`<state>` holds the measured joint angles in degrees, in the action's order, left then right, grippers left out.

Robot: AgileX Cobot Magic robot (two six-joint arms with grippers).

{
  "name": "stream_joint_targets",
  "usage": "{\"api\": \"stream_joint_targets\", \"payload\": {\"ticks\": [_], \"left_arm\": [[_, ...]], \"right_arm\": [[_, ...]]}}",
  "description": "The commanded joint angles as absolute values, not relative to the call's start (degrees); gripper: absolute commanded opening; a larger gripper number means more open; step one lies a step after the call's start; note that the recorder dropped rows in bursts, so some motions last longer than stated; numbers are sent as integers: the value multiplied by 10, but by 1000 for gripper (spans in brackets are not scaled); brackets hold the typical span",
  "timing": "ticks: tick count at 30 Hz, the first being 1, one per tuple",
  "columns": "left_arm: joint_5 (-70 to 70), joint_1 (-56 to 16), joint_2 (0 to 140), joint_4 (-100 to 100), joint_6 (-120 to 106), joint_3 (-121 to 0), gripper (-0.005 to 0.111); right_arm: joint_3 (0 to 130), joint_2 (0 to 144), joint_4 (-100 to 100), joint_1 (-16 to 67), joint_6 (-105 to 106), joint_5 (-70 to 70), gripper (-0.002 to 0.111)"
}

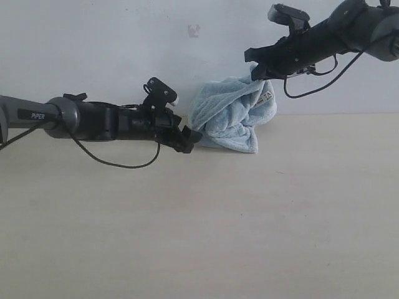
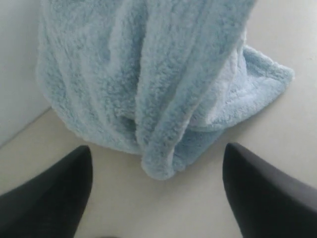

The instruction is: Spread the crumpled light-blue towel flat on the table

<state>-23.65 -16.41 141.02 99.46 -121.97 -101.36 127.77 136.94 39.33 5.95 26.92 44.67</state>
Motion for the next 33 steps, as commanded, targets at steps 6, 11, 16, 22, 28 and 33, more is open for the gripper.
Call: {"api": "stream_joint_targets", "payload": {"ticks": [6, 11, 16, 22, 28, 33], "left_arm": [[-225, -179, 1481, 999, -1217, -1100, 61], [-229, -184, 1490, 999, -1221, -1116, 43], [-229, -184, 1488, 993, -1220, -1116, 42], [-221, -183, 1476, 910, -1147, -1116, 42], [-294, -167, 1461, 600, -861, -1116, 42], [-375, -134, 1444, 550, -796, -1116, 42]], "right_arm": [[1279, 1359, 445, 56, 310, 459, 0], [1279, 1359, 461, 56, 334, 471, 0], [1279, 1356, 462, 56, 335, 480, 0], [1279, 1346, 462, 56, 348, 484, 0], [1279, 1345, 462, 51, 356, 486, 0], [1279, 1345, 459, 50, 356, 496, 0]]}}
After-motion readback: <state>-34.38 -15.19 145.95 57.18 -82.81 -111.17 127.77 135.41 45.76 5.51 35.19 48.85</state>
